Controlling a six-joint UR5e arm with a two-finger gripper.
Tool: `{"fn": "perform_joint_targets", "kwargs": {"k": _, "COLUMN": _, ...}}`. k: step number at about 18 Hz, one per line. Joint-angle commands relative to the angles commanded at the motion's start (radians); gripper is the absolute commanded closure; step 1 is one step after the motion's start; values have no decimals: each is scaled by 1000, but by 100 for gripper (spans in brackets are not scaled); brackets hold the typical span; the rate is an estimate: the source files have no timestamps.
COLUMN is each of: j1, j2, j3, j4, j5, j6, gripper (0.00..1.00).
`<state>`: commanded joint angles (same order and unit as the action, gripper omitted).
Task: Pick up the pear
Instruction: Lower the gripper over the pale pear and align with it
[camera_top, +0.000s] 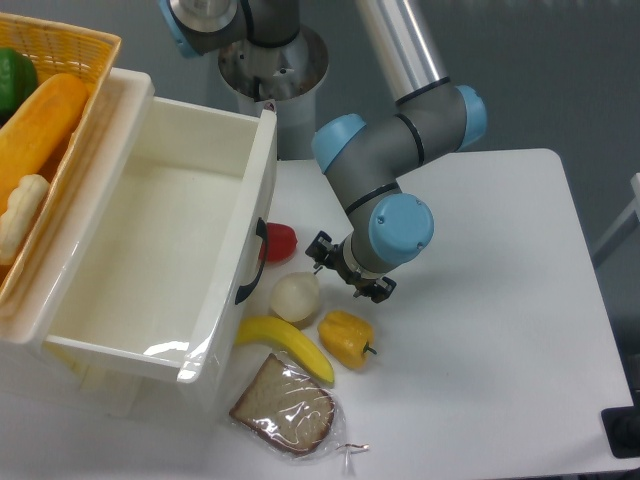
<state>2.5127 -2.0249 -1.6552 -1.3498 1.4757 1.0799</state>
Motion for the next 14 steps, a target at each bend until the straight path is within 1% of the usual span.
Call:
{"fn": "perform_joint_targets", "kwargs": {"k": 1, "j1": 0, "j2": 2, "j3": 0, "j4": -15, "j5": 0, "j6": 0, "gripper": 45}}
{"fn": "perform_joint_targets", "kwargs": {"k": 2, "j1": -2, "j2": 3, "j3": 2, "j4": -23, "j5": 0, "j6": 0, "gripper": 47}}
{"fn": "perform_joint_targets", "kwargs": {"k": 3, "j1": -3, "j2": 8, "j3": 2, "j4": -43, "j5": 0, "j6": 0, "gripper": 49}}
{"fn": "perform_joint_targets", "kwargs": {"k": 4, "j1": -15, "j2": 8, "j3": 2, "j4": -54, "j5": 0, "j6": 0, "gripper": 50}}
{"fn": "perform_joint_targets", "kwargs": {"k": 8, "j1": -35, "j2": 3, "j3": 0, "j4": -54, "j5": 2, "j6": -6, "gripper": 52}}
{"fn": "perform_joint_targets", "kwargs": {"k": 14, "j1": -37, "j2": 2, "j3": 0, "j4": -61, "j5": 3, "j6": -9, "gripper": 52}}
